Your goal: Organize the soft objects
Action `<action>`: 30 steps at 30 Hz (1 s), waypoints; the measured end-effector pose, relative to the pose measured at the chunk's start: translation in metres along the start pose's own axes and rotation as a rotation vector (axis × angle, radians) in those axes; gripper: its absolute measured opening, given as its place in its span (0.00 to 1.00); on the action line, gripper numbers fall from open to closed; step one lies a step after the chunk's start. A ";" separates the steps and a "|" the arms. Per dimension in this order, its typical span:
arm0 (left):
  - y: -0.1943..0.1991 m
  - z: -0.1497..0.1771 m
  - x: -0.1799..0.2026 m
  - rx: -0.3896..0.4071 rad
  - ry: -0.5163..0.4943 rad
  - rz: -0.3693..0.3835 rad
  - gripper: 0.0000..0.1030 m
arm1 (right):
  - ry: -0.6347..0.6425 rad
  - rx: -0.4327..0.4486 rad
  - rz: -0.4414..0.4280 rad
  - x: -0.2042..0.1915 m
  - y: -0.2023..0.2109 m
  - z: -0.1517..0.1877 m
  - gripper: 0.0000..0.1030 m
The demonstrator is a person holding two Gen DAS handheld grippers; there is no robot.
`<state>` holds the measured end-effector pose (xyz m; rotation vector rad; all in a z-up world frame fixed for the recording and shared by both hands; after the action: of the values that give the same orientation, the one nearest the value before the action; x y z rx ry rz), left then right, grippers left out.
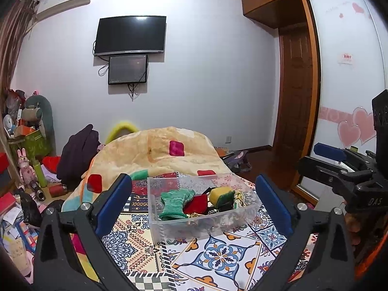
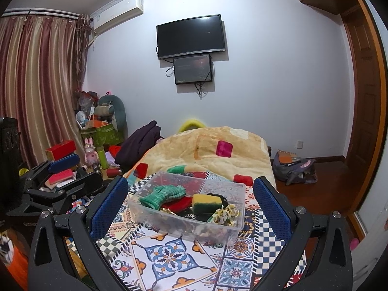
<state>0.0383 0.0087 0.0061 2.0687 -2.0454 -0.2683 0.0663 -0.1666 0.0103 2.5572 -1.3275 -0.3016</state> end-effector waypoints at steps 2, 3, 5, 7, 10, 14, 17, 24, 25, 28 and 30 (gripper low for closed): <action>0.000 0.000 0.000 -0.001 -0.001 -0.002 1.00 | 0.000 0.000 0.000 0.000 0.000 0.000 1.00; 0.000 0.000 0.000 -0.002 0.000 0.000 1.00 | 0.000 0.000 0.000 0.000 0.000 0.000 1.00; -0.001 0.000 -0.001 -0.005 0.002 0.000 1.00 | 0.000 0.000 -0.002 0.000 0.000 0.000 1.00; -0.001 0.000 -0.001 -0.005 0.004 0.001 1.00 | 0.000 0.000 -0.002 0.000 0.000 0.000 1.00; -0.001 0.000 -0.002 -0.007 0.005 0.005 1.00 | 0.000 0.000 -0.002 -0.001 0.001 0.000 1.00; -0.001 -0.001 -0.001 -0.007 0.005 0.004 1.00 | 0.000 0.000 -0.002 -0.001 0.001 0.000 1.00; -0.001 -0.001 -0.001 -0.008 0.006 0.006 1.00 | -0.002 0.000 -0.002 -0.001 0.001 -0.001 1.00; -0.004 -0.002 -0.003 -0.024 0.025 0.021 1.00 | -0.002 -0.002 -0.005 -0.004 0.002 -0.001 1.00; -0.006 -0.002 -0.003 -0.028 0.026 0.023 1.00 | -0.003 -0.002 -0.005 -0.003 0.002 -0.001 1.00; -0.005 -0.002 -0.003 -0.028 0.028 0.024 1.00 | -0.003 -0.002 -0.005 -0.003 0.002 -0.001 1.00; -0.005 -0.002 -0.003 -0.029 0.024 0.024 1.00 | -0.002 -0.003 -0.004 -0.003 0.002 -0.001 1.00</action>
<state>0.0431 0.0116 0.0063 2.0191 -2.0386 -0.2663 0.0632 -0.1651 0.0117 2.5584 -1.3215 -0.3070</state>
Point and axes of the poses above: each gripper's, at about its wrist camera, not at the fingertips, and y roughly against the way its jaws point, x to its right, z to its underside, the point moved 1 cm from there along -y, roughly the way its jaws point, and after that the axes turned 2 degrees about -z, right-handed, at the moved point
